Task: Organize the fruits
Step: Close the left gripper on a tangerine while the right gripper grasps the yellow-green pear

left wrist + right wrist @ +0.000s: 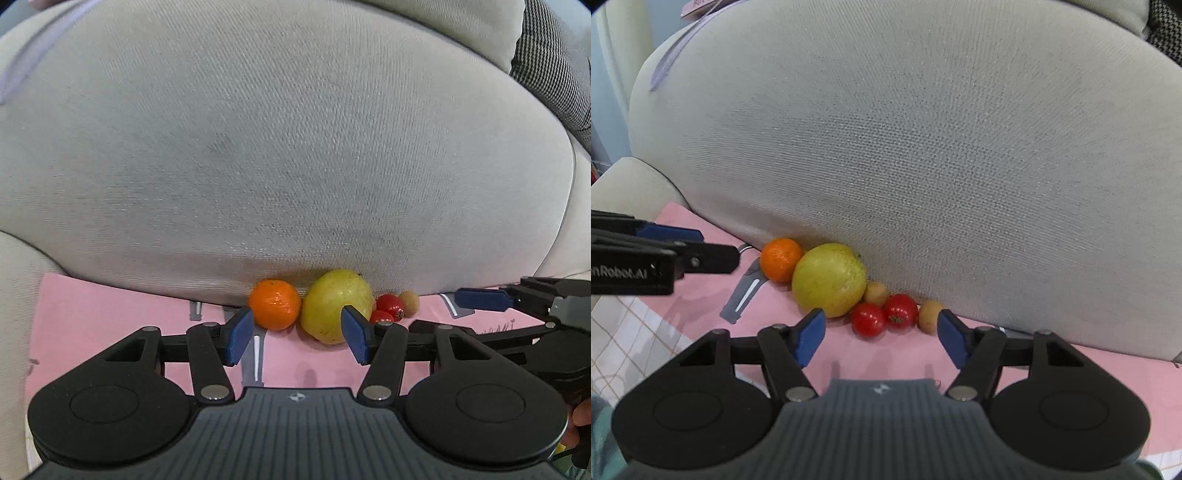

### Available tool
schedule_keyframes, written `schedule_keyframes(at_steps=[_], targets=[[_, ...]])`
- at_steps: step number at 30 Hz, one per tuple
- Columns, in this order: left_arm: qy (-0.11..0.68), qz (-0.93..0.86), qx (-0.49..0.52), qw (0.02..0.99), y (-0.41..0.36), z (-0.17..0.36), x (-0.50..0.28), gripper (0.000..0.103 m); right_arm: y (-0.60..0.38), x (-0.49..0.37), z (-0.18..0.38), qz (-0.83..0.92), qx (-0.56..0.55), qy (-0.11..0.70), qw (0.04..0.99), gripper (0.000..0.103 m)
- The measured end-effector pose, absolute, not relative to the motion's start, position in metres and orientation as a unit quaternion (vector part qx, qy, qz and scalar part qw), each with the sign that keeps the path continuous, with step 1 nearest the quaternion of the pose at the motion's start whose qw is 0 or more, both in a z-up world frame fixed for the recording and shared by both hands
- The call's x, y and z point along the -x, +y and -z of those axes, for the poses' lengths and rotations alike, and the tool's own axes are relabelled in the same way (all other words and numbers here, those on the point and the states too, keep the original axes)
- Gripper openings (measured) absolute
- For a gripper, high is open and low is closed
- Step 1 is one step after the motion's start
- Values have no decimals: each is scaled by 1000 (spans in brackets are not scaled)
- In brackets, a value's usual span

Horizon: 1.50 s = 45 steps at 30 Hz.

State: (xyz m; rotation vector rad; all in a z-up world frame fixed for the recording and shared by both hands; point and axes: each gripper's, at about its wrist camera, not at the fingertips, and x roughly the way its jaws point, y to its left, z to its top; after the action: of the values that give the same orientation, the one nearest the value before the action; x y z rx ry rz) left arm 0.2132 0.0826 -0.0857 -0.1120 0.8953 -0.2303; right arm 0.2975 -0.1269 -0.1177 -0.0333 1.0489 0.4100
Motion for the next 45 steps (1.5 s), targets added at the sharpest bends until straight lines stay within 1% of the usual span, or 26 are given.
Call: schedule_keyframes(at_steps=[9, 14, 19, 27, 30, 34, 38, 41, 44, 45], targets=[[456, 89, 49, 884, 87, 114, -235, 63, -107, -310, 132, -248, 2, 493, 834, 62], [461, 94, 66, 880, 96, 124, -242, 63, -89, -312, 141, -267, 28, 482, 834, 62], [468, 105, 75, 874, 98, 137, -254, 59, -76, -313, 150, -278, 55, 476, 832, 63], [470, 113, 104, 869, 110, 150, -260, 59, -67, -314, 162, -283, 83, 465, 835, 65], [473, 115, 115, 866, 115, 155, -262, 59, -64, -313, 166, -282, 89, 463, 835, 66], [478, 117, 139, 860, 127, 166, -263, 61, -54, -312, 170, -285, 110, 455, 837, 70], [479, 125, 180, 850, 144, 180, -260, 62, -37, -307, 175, -284, 153, 438, 839, 70], [472, 127, 185, 853, 149, 187, -257, 61, -27, -302, 178, -283, 167, 431, 840, 71], [468, 127, 184, 855, 146, 195, -251, 59, -17, -303, 185, -278, 176, 432, 840, 71], [467, 129, 186, 855, 143, 197, -249, 54, -13, -302, 188, -275, 179, 431, 841, 70]])
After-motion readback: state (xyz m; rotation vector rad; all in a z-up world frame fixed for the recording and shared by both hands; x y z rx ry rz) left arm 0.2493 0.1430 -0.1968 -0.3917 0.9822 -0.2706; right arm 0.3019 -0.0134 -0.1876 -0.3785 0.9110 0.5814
